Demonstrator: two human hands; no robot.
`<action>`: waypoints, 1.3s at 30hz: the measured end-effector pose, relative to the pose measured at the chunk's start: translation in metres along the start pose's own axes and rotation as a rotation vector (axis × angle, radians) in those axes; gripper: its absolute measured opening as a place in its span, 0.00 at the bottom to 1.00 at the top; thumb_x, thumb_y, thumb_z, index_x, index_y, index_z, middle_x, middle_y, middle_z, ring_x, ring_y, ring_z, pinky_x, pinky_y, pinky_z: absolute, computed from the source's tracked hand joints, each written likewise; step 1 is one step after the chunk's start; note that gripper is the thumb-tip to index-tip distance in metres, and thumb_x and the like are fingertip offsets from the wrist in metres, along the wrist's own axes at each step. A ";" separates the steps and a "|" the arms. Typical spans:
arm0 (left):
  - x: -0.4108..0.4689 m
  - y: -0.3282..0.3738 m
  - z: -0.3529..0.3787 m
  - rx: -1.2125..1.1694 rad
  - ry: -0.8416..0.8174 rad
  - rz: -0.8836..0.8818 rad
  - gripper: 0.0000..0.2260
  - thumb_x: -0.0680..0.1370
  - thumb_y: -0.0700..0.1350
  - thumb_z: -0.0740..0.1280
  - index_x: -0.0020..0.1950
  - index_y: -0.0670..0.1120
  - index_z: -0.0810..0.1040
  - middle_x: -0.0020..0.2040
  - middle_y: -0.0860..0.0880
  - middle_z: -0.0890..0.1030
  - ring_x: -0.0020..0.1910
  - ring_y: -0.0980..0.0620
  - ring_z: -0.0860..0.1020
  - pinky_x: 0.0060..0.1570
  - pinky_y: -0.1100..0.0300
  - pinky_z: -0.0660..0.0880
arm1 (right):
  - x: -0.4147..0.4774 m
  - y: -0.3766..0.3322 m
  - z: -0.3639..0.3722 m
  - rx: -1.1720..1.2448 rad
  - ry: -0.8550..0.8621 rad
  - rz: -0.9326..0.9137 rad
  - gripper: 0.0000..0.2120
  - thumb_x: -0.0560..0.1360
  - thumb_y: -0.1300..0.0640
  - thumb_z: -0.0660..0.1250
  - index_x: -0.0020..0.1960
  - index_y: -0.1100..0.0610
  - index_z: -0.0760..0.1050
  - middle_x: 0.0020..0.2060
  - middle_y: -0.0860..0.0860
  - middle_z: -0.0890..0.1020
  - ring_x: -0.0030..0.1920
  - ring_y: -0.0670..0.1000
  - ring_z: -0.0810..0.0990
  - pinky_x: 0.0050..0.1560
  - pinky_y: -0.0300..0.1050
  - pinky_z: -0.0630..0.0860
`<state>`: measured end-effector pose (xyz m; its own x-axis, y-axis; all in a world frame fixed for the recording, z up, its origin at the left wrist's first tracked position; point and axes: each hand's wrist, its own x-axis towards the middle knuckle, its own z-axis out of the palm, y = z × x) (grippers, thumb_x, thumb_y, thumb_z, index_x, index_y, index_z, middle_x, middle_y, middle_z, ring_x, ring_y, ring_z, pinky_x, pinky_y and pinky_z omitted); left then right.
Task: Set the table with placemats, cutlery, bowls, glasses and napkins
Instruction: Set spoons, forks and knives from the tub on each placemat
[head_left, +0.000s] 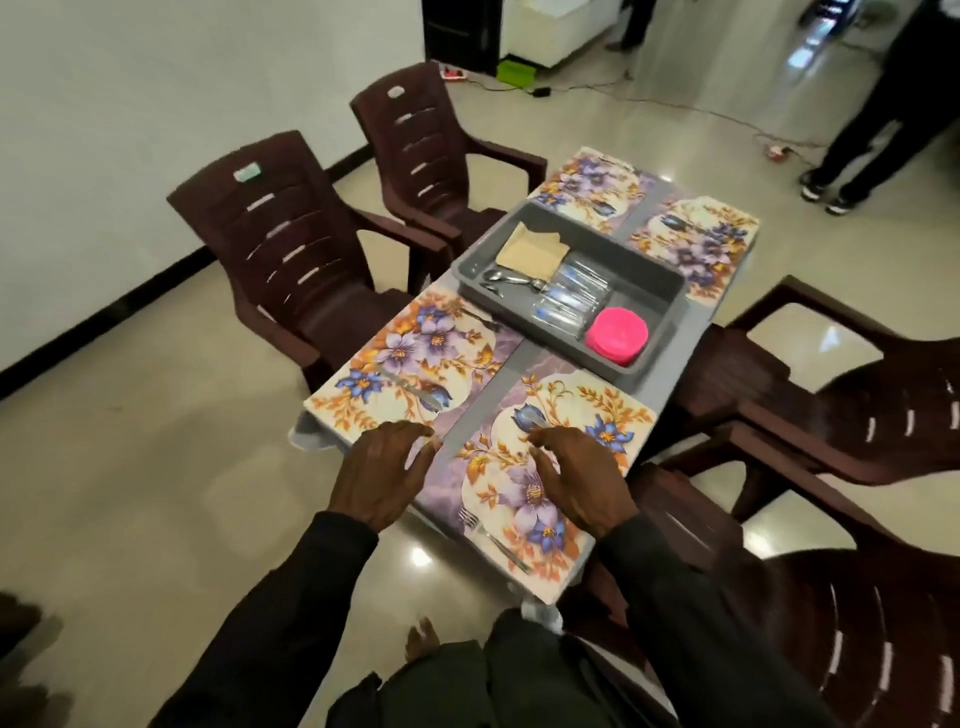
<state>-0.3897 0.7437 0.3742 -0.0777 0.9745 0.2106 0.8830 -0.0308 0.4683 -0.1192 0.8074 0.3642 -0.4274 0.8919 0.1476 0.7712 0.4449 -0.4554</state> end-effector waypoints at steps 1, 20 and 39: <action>0.010 -0.007 -0.001 -0.012 -0.017 0.013 0.15 0.80 0.54 0.67 0.56 0.45 0.85 0.51 0.46 0.87 0.49 0.45 0.84 0.48 0.54 0.77 | 0.005 0.000 0.001 -0.010 0.014 0.029 0.19 0.80 0.47 0.57 0.57 0.56 0.81 0.53 0.52 0.85 0.53 0.57 0.83 0.49 0.49 0.78; 0.213 -0.051 0.054 0.005 -0.228 0.182 0.17 0.83 0.56 0.62 0.59 0.48 0.84 0.55 0.49 0.86 0.53 0.46 0.83 0.51 0.53 0.78 | 0.164 0.089 0.026 0.024 0.076 0.338 0.10 0.79 0.57 0.67 0.59 0.56 0.82 0.55 0.54 0.85 0.56 0.59 0.82 0.55 0.52 0.78; 0.310 -0.026 0.133 -0.671 -0.545 -0.282 0.06 0.81 0.39 0.70 0.52 0.48 0.85 0.48 0.53 0.86 0.48 0.62 0.83 0.49 0.69 0.78 | 0.276 0.282 0.020 -0.073 -0.167 0.645 0.22 0.80 0.60 0.66 0.72 0.64 0.69 0.69 0.63 0.74 0.70 0.63 0.70 0.67 0.56 0.70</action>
<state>-0.3757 1.0757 0.3132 0.1297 0.9304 -0.3428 0.3961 0.2683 0.8781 -0.0290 1.1774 0.2591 0.0673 0.9590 -0.2751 0.9240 -0.1640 -0.3455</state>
